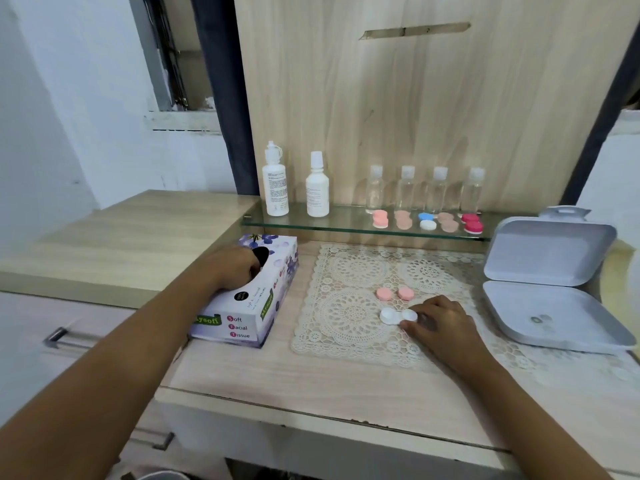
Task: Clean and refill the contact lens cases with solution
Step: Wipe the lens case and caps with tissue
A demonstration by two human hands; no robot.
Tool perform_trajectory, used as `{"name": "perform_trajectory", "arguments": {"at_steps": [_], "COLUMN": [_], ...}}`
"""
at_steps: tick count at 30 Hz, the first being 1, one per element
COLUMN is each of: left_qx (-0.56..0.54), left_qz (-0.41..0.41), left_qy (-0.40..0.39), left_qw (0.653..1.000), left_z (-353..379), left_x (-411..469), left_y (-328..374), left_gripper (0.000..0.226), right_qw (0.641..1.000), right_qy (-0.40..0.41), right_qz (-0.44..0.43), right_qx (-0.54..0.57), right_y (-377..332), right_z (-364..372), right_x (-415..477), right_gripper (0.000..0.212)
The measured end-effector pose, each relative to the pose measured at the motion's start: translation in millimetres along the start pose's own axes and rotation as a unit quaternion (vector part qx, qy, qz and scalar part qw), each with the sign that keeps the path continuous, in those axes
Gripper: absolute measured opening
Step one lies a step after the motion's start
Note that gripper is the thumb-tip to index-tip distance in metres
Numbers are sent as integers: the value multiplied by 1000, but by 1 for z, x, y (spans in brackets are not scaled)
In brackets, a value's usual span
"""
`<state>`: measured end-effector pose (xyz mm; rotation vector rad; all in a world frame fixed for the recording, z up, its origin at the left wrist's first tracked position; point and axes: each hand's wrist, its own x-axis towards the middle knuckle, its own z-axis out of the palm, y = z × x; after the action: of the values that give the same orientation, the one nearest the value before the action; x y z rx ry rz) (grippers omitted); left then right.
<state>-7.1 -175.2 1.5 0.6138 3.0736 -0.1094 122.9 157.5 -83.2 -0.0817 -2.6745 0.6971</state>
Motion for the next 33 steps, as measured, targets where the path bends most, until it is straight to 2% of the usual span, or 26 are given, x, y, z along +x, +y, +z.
{"name": "perform_trajectory", "arguments": {"at_steps": [13,23,29,33], "left_qx": [-31,-36,-103,-188], "left_qz": [6,-21,-43,-40], "left_qy": [43,59,79,111], "left_qw": [999,997,991,975], "left_z": [4,11,6,-2], "left_x": [0,0,0,-2], "left_y": [-1,-2,-5,-6], "left_gripper": [20,21,21,19], "right_qw": [1000,1000,1000,1000], "right_qy": [2,9,9,5], "right_qz": [-1,-4,-7,-9], "right_qx": [14,18,20,16], "right_y": [3,4,3,3], "right_z": [2,3,2,2], "right_x": [0,1,0,0], "right_gripper": [29,28,28,29]}}
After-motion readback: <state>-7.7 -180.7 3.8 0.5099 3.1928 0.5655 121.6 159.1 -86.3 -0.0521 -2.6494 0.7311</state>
